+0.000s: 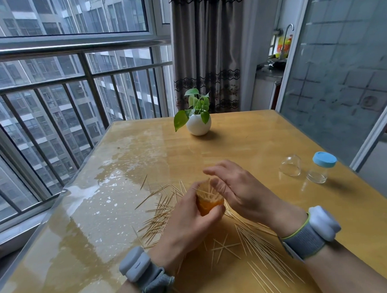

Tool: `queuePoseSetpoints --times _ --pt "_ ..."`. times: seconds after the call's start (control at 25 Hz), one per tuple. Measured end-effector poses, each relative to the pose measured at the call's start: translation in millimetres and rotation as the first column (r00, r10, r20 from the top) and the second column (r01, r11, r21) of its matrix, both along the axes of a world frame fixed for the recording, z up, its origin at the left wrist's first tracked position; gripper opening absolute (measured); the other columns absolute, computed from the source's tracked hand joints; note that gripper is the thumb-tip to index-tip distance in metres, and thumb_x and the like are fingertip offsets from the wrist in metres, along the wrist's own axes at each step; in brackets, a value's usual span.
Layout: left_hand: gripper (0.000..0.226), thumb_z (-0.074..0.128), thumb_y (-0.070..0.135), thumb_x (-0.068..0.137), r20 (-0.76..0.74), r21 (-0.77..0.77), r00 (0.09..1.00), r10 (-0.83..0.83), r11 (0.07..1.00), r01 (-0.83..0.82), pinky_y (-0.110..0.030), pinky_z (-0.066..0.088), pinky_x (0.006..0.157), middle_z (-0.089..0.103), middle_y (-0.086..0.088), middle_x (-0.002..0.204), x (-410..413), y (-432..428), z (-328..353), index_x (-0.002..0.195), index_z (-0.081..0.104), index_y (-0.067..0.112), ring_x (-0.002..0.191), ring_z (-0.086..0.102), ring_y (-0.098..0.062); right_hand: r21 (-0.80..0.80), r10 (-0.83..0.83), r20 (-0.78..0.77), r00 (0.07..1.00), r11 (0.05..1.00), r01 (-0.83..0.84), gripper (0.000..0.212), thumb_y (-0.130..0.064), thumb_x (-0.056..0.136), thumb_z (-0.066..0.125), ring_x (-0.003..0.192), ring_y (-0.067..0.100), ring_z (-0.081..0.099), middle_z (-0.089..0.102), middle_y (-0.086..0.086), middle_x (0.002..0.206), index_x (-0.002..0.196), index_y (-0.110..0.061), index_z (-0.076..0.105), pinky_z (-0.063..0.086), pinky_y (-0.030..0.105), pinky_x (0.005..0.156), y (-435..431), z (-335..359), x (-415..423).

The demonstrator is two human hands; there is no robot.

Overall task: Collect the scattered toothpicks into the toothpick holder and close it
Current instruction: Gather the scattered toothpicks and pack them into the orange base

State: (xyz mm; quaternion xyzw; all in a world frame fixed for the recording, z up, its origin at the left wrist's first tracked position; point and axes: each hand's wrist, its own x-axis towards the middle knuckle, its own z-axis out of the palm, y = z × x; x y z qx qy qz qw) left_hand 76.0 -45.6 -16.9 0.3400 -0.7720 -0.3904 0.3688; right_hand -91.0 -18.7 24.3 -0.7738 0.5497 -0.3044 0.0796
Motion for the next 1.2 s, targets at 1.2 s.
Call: queuePoseSetpoints --times 1.2 --pt "0.041 0.072 0.043 0.075 -0.173 0.095 0.985 0.027 0.995 -0.010 -0.032 0.056 0.075 0.069 0.005 0.092 0.1 -4.9 -2.9 0.113 0.060 0.033 0.082 0.066 -0.013 0.017 -0.031 0.430 0.902 1.000 0.026 0.027 -0.027 0.097 0.056 0.105 0.007 0.064 0.069 -0.007 0.110 0.117 -0.018 0.071 0.056 0.036 0.088 0.7 -3.1 -1.2"
